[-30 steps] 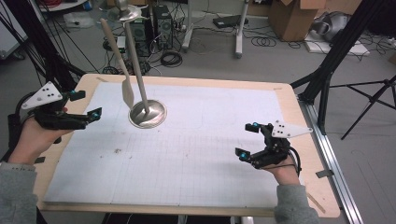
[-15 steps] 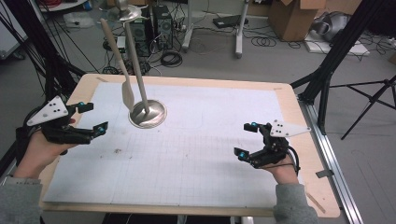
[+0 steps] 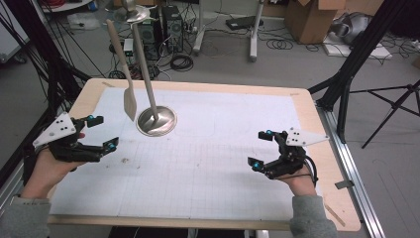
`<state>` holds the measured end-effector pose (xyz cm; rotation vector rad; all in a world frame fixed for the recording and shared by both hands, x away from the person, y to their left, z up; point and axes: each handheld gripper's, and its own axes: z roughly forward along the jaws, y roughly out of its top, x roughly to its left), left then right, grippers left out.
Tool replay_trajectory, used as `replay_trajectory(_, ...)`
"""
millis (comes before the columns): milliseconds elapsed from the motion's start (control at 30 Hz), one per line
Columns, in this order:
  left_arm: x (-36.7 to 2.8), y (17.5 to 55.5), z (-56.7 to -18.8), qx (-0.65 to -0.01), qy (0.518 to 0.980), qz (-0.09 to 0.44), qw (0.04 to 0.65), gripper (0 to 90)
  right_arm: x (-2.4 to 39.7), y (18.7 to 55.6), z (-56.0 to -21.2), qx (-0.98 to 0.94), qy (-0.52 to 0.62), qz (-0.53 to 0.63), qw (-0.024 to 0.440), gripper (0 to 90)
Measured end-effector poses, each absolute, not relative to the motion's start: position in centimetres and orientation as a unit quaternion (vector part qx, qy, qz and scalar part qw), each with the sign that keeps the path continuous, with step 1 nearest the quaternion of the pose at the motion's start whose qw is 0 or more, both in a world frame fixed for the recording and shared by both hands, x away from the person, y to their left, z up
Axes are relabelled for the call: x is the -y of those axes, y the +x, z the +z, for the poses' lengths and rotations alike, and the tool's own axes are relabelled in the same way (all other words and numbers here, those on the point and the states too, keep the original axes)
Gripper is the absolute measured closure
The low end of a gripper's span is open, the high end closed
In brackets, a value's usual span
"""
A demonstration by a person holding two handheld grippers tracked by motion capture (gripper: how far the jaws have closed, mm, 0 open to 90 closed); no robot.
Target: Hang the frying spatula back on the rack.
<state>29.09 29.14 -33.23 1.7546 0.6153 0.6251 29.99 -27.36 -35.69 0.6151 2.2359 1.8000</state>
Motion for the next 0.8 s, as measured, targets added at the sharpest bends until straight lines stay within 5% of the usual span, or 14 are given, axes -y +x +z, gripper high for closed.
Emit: replay_trajectory(800,-29.4,27.9,-35.7,-0.275,0.739,0.279,0.548,14.8,26.8,29.8,-35.9,-0.764,0.205,0.603,0.105,1.2)
